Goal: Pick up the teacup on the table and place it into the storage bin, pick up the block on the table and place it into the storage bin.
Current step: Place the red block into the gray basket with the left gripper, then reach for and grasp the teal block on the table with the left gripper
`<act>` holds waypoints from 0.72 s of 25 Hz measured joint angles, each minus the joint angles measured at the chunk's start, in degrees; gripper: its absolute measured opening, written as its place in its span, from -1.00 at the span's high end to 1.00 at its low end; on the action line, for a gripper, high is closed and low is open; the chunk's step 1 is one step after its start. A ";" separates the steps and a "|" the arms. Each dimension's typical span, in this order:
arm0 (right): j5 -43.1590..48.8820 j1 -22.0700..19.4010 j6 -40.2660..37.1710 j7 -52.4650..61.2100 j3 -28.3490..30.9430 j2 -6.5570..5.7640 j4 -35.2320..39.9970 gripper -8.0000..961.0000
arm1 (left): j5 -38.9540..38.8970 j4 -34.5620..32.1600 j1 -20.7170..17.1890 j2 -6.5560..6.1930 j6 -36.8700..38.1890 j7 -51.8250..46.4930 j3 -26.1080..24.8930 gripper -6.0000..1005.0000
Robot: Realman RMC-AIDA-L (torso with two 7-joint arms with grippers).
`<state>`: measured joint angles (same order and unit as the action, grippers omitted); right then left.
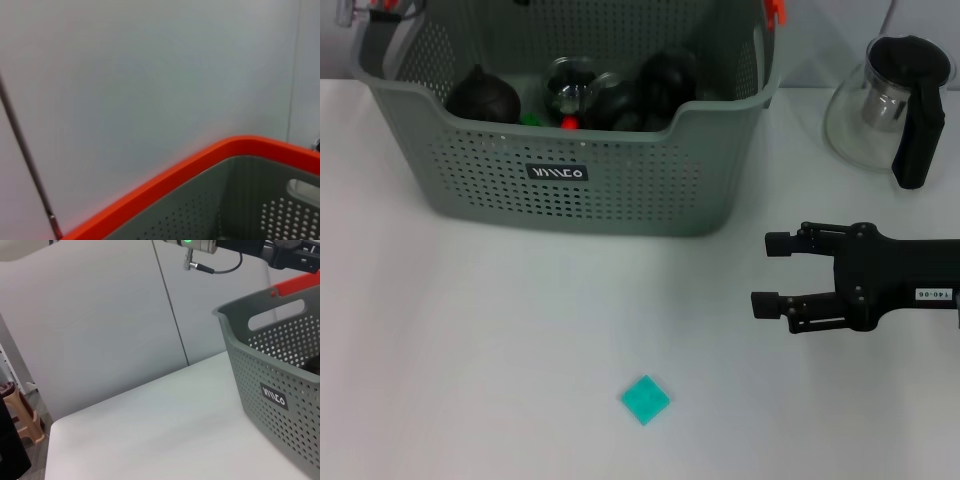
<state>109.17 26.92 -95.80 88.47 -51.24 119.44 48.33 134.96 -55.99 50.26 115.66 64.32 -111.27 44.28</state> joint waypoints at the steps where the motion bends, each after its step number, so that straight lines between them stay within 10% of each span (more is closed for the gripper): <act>1: 0.00 -0.07 -0.02 0.00 0.00 0.00 0.00 -0.93 | 0.26 -0.59 -0.06 0.00 0.00 -0.49 0.21 0.37; 7: -0.01 -0.42 -0.47 -0.10 0.29 0.00 -0.05 -0.93 | 0.53 -16.02 -2.97 1.01 12.17 -6.56 1.00 -0.09; 18: -0.01 -0.47 0.15 -0.25 1.55 0.00 -0.70 -0.93 | 1.96 -37.00 -15.53 8.03 36.45 -3.66 12.77 -0.74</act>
<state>109.15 26.45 -95.65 88.23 -49.69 119.44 47.63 136.92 -92.99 34.73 123.69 100.77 -114.93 57.06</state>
